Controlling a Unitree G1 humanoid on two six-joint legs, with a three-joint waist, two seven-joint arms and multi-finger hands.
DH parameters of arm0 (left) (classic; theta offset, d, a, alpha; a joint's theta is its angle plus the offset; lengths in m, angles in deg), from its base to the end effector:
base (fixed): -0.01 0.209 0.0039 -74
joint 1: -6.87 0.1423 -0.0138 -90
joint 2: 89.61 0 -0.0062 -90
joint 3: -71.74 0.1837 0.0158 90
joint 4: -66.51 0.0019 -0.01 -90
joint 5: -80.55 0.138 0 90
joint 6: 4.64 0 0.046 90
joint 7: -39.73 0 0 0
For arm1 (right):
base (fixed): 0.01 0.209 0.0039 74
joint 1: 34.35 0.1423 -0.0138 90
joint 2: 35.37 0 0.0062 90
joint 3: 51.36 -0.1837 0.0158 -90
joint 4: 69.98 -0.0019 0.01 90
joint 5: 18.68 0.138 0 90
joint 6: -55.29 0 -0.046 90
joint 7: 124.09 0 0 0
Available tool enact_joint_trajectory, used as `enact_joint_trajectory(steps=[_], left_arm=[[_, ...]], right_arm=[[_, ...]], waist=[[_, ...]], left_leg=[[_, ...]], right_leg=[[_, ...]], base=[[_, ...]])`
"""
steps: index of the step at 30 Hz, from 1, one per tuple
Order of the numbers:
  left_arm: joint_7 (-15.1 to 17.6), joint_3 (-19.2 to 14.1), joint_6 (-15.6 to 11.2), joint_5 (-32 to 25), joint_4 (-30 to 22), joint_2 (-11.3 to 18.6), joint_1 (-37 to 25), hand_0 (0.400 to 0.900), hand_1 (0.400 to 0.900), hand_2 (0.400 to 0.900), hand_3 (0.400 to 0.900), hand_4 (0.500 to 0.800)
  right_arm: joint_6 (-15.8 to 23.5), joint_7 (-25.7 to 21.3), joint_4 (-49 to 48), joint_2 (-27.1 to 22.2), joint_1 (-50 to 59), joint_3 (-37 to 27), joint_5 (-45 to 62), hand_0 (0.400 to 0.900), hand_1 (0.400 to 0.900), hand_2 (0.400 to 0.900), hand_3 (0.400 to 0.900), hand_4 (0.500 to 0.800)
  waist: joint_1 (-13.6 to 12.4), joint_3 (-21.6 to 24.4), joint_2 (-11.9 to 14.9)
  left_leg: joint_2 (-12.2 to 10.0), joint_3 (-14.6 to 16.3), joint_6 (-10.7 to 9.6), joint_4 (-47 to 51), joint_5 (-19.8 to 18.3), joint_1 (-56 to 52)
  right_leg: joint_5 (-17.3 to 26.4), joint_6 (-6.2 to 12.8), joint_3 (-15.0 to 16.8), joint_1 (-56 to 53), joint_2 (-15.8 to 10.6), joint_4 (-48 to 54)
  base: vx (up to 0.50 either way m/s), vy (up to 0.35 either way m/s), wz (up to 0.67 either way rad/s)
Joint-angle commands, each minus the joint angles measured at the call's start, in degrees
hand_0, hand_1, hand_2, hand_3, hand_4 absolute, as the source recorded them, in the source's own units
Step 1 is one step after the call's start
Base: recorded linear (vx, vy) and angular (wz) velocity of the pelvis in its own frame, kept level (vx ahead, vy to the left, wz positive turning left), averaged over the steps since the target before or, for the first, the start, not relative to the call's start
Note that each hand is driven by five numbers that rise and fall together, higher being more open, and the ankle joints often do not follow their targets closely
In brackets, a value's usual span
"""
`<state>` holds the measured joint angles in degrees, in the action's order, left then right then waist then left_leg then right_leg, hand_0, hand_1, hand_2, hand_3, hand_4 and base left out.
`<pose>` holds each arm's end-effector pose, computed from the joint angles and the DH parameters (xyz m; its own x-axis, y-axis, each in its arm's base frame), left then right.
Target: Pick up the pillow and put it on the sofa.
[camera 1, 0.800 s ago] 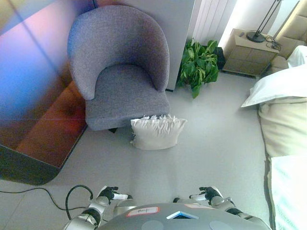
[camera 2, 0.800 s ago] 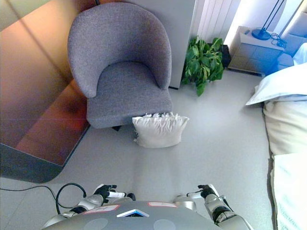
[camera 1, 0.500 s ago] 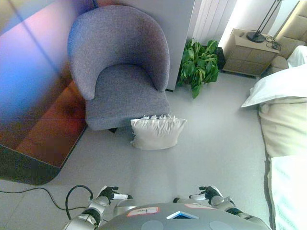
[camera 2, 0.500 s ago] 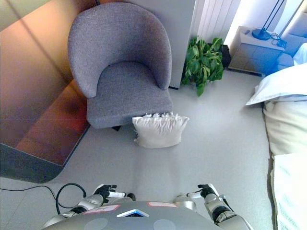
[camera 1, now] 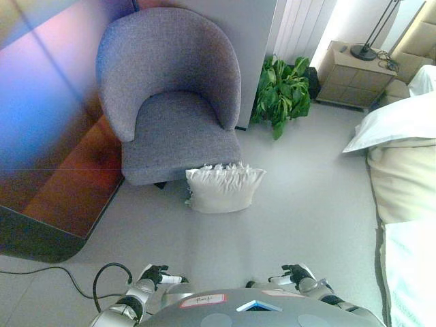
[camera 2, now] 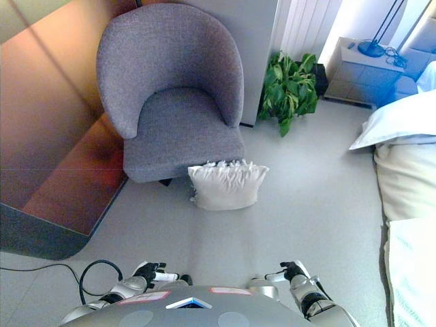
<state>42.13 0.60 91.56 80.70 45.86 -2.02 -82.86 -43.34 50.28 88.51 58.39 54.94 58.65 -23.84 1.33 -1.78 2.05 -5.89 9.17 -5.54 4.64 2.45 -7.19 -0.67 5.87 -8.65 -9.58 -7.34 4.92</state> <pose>0.0658 0.2123 -0.1193 0.2451 0.1880 -0.9511 0.3156 0.9121 0.2616 0.0635 -0.2031 -0.1212 0.2428 -0.2307 -0.9423 -0.3973 0.8625 -0.3135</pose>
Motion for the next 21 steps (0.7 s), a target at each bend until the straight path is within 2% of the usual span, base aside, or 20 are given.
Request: enact_joint_trajectory(steps=[1,7,9,11,12,14,16,17,18,19,21], left_arm=[[0.5,0.0,-0.6,1.3,3.9,-0.2,-4.1,0.900,0.900,0.900,0.900,0.800],[1.2,0.7,-0.6,0.1,3.1,0.3,-4.7,0.900,0.900,0.900,0.900,0.800],[3.9,-0.5,-1.4,-7.6,2.8,0.1,-5.2,0.900,0.900,0.900,0.900,0.800],[5.8,-3.0,-2.1,-10.6,2.1,-0.3,-5.1,0.900,0.900,0.900,0.900,0.800],[5.9,-4.3,-3.2,-10.6,1.7,-0.2,-4.9,0.900,0.900,0.900,0.900,0.800],[5.6,-5.1,-4.6,-11.4,1.6,-0.3,-4.4,0.900,0.900,0.900,0.900,0.800],[5.2,-5.9,-4.8,-12.4,1.1,-0.2,-3.7,0.900,0.900,0.900,0.900,0.800],[5.3,-6.4,-4.8,-13.6,1.6,-0.4,-3.4,0.900,0.900,0.900,0.900,0.800],[5.2,-6.7,-4.7,-13.8,1.7,-0.5,-3.2,0.900,0.900,0.900,0.900,0.800],[5.3,-7.7,-4.6,-14.4,2.5,-0.9,-2.6,0.900,0.900,0.900,0.900,0.800],[5.5,-8.3,-5.0,-15.5,3.1,-1.2,-1.9,0.900,0.900,0.900,0.900,0.800]], right_arm=[[-0.3,-0.3,0.8,-0.3,3.5,1.5,-0.7,0.900,0.900,0.900,0.900,0.800],[-0.3,-1.1,0.8,-0.4,4.4,1.7,2.1,0.900,0.900,0.900,0.900,0.800],[-0.5,-1.7,0.7,-0.8,4.7,1.0,2.7,0.900,0.900,0.900,0.900,0.800],[-1.0,-1.2,0.4,-1.2,4.7,0.3,2.1,0.900,0.900,0.900,0.900,0.800],[-1.6,-0.6,0.1,-1.9,4.5,0.2,1.3,0.900,0.900,0.900,0.900,0.800],[-2.8,-0.5,0.4,-2.8,4.3,0.4,0.7,0.900,0.900,0.900,0.900,0.800],[-2.2,-1.2,2.1,-3.6,4.0,-0.3,2.0,0.900,0.900,0.900,0.900,0.800],[-1.5,-0.9,2.6,-3.9,3.8,-1.1,1.7,0.900,0.900,0.900,0.900,0.800],[-1.3,-0.6,2.7,-4.1,3.8,-1.5,1.4,0.900,0.900,0.900,0.900,0.800],[-0.4,0.0,3.0,-4.6,3.3,-2.1,1.1,0.900,0.900,0.900,0.900,0.800],[-0.1,0.0,3.1,-4.8,2.7,-2.2,1.3,0.900,0.900,0.900,0.900,0.800]], waist=[[0.0,-1.9,-0.5],[0.9,-2.9,-1.1],[1.6,-3.6,-0.9],[1.7,-4.3,0.2],[1.3,-5.3,0.8],[0.6,-6.7,0.5],[0.0,-8.3,-0.6],[-0.4,-8.7,-1.5],[-0.6,-8.9,-1.7],[-1.4,-9.1,-2.5],[-2.2,-9.3,-2.9]], left_leg=[[3.5,-1.4,3.8,0.3,-5.0,-1.5],[2.0,-1.3,3.2,-1.1,-4.4,-0.5],[1.3,-1.7,2.7,-5.1,-4.9,0.9],[0.7,-0.7,2.5,-12.9,-6.4,3.4],[-0.2,-0.7,2.0,-20.2,-4.1,7.2],[-1.0,-1.2,1.7,-23.4,-0.9,11.7],[-2.4,0.7,0.9,-18.4,1.2,12.8],[-3.1,1.5,-0.1,-14.0,4.2,13.5],[-3.1,1.5,-0.4,-12.4,5.5,13.8],[-3.7,0.9,-1.6,-8.2,9.2,15.5],[-4.0,0.1,-2.5,-3.7,12.5,16.6]], right_leg=[[0.5,0.00,0.7,2.0,3.6,-0.8],[-0.7,-1.12,2.2,3.6,4.9,-2.8],[-1.1,-2.05,4.0,4.5,5.6,-4.0],[-1.0,-2.78,3.8,5.2,4.8,-4.8],[-0.7,-3.61,3.4,5.4,4.3,-5.3],[-1.2,-4.20,4.0,5.1,4.7,-6.3],[-2.6,-3.92,3.7,3.6,5.1,-6.9],[-3.3,-3.69,3.1,2.4,5.5,-6.6],[-3.6,-3.57,2.9,1.7,5.6,-6.4],[-4.7,-3.40,2.4,-0.2,5.8,-6.0],[-6.2,-3.34,2.5,-2.6,5.9,-5.6]], base=[[0.00,-0.102,-0.05],[0.00,-0.132,-0.06],[0.02,-0.152,0.05],[0.03,-0.142,-0.10],[0.03,-0.112,-0.14],[0.09,-0.036,-0.11],[0.24,0.095,-0.03],[0.26,0.112,-0.01],[0.38,0.138,-0.10],[0.38,0.120,-0.17],[0.46,0.139,-0.27]])
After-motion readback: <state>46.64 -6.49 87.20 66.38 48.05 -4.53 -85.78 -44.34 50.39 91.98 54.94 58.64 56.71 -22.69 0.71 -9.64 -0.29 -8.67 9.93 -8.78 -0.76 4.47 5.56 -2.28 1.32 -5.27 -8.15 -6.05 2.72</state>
